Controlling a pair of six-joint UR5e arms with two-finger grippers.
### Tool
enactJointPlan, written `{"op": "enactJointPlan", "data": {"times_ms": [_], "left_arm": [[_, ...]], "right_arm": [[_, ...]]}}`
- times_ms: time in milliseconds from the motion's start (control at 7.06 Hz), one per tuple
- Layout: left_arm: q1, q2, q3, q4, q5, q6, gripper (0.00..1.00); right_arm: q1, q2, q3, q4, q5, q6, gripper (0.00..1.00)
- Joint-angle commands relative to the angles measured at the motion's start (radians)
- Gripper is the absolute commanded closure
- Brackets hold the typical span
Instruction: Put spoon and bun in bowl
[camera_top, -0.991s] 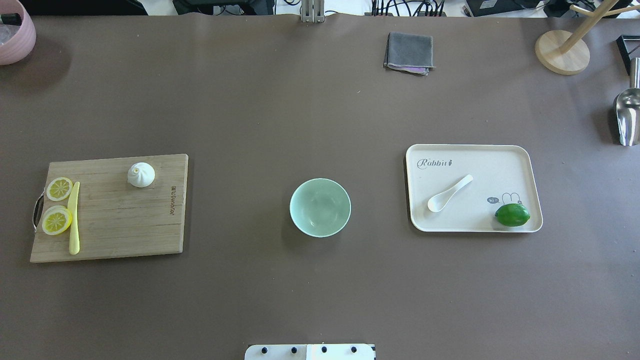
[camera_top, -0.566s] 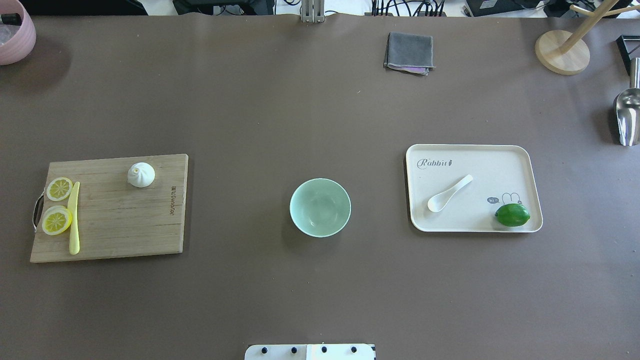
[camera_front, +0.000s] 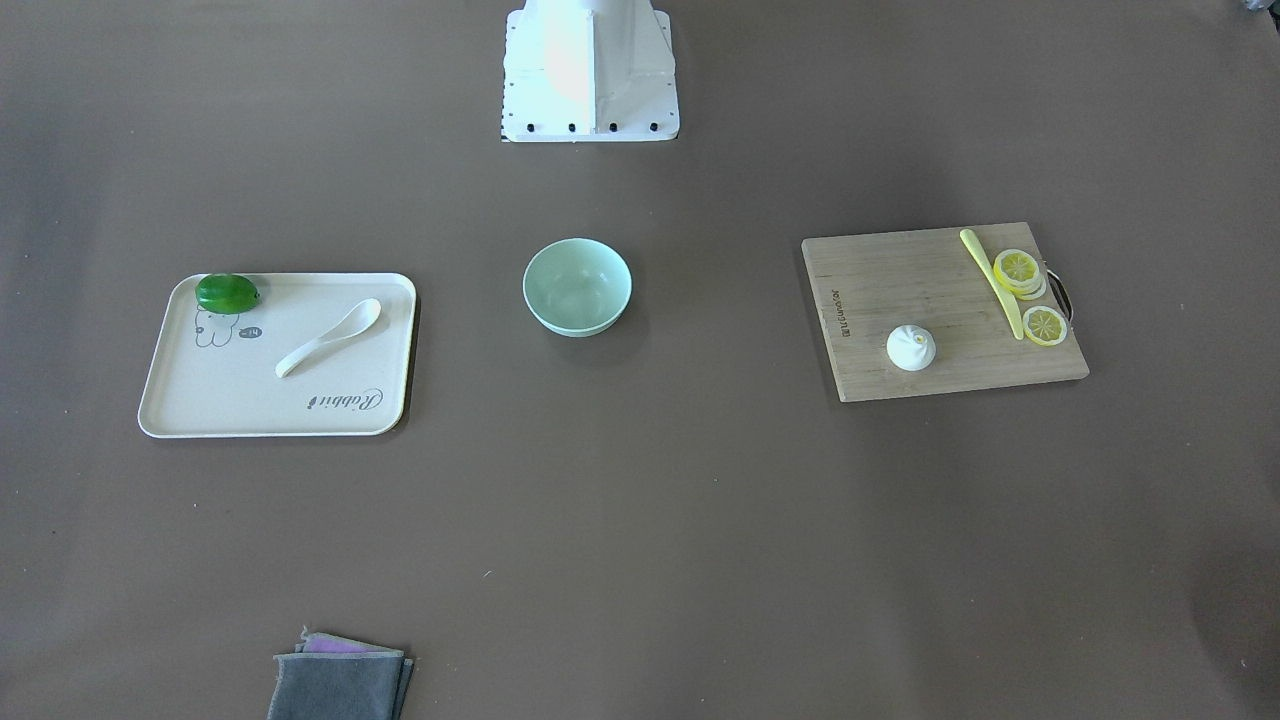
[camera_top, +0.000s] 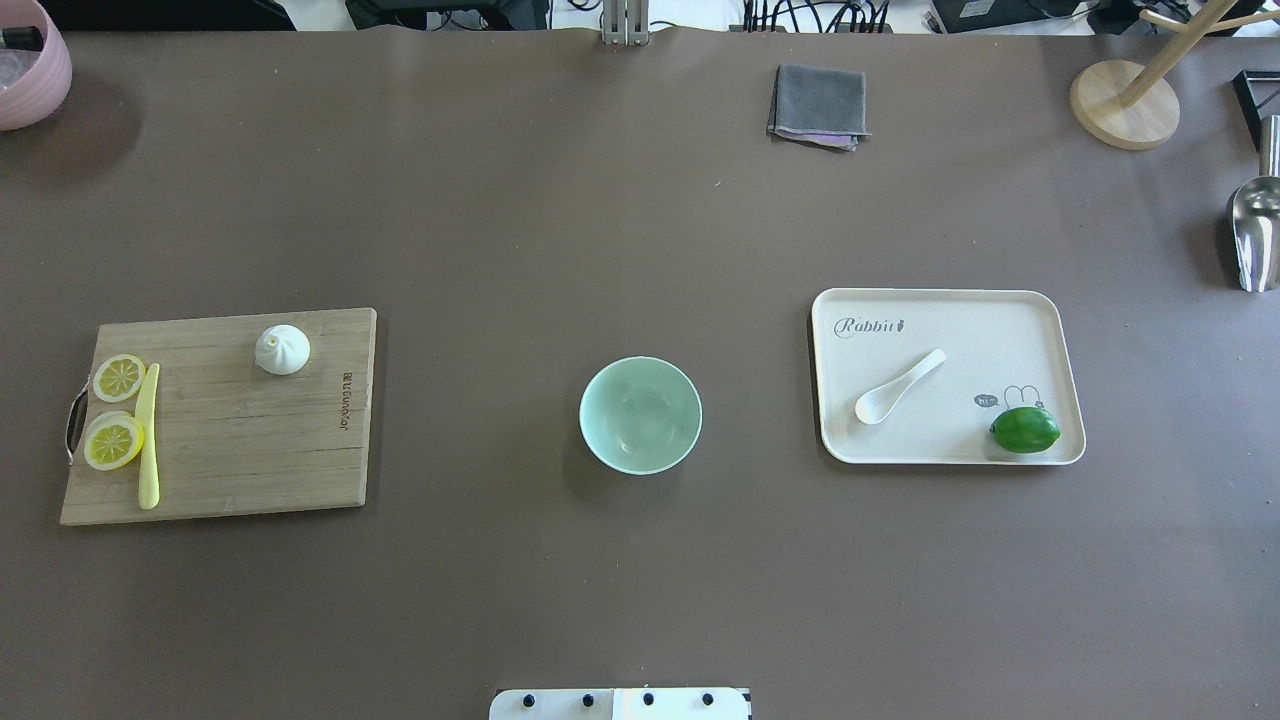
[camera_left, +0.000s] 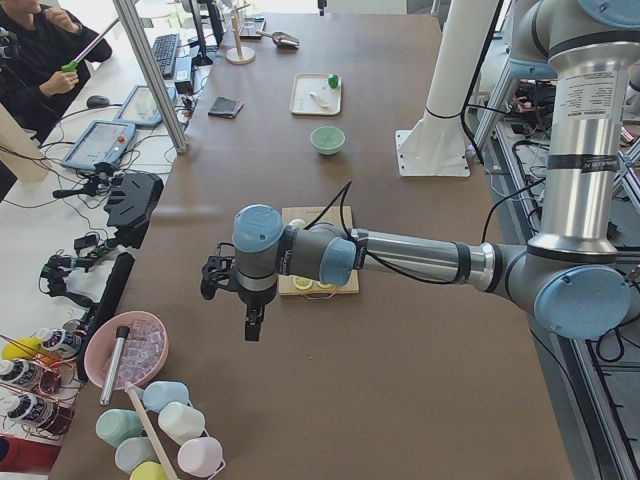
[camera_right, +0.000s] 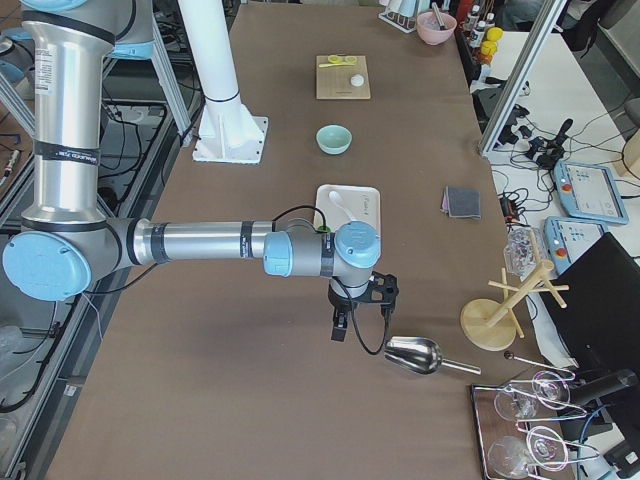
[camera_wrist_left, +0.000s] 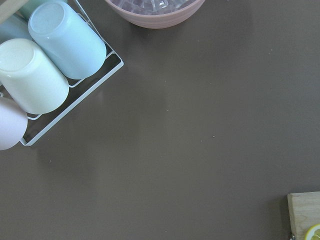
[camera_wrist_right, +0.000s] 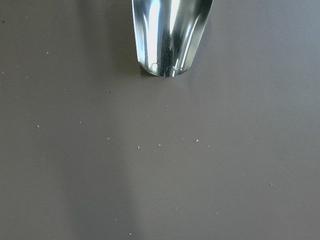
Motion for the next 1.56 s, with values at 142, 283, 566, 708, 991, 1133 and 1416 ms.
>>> {"op": "enactJointPlan", "data": {"times_ms": [142, 283, 566, 708, 991, 1133, 1416], "left_arm": [[0.000, -0.001, 0.003, 0.000, 0.002, 0.000, 0.02], [0.002, -0.001, 0.003, 0.000, 0.002, 0.000, 0.02], [0.002, -0.004, 0.000, -0.002, 0.000, 0.000, 0.02], [0.003, -0.012, 0.006, -0.002, 0.002, -0.002, 0.02], [0.003, -0.010, 0.001, -0.002, 0.002, -0.002, 0.02], [0.003, -0.010, -0.014, -0.003, -0.003, -0.002, 0.02], [0.009, -0.015, -0.103, -0.005, -0.097, -0.002, 0.02]], "right_arm": [[0.000, 0.002, 0.000, 0.000, 0.000, 0.001, 0.00], [0.000, 0.002, 0.000, 0.000, 0.000, 0.001, 0.00], [0.000, 0.002, 0.000, 0.001, 0.001, 0.001, 0.00], [0.000, 0.002, 0.001, 0.001, 0.001, 0.001, 0.00], [0.000, 0.002, 0.009, 0.001, 0.001, 0.001, 0.00], [0.000, 0.005, 0.017, 0.001, 0.016, 0.016, 0.00], [-0.026, 0.025, 0.110, 0.013, 0.043, 0.085, 0.00]]}}
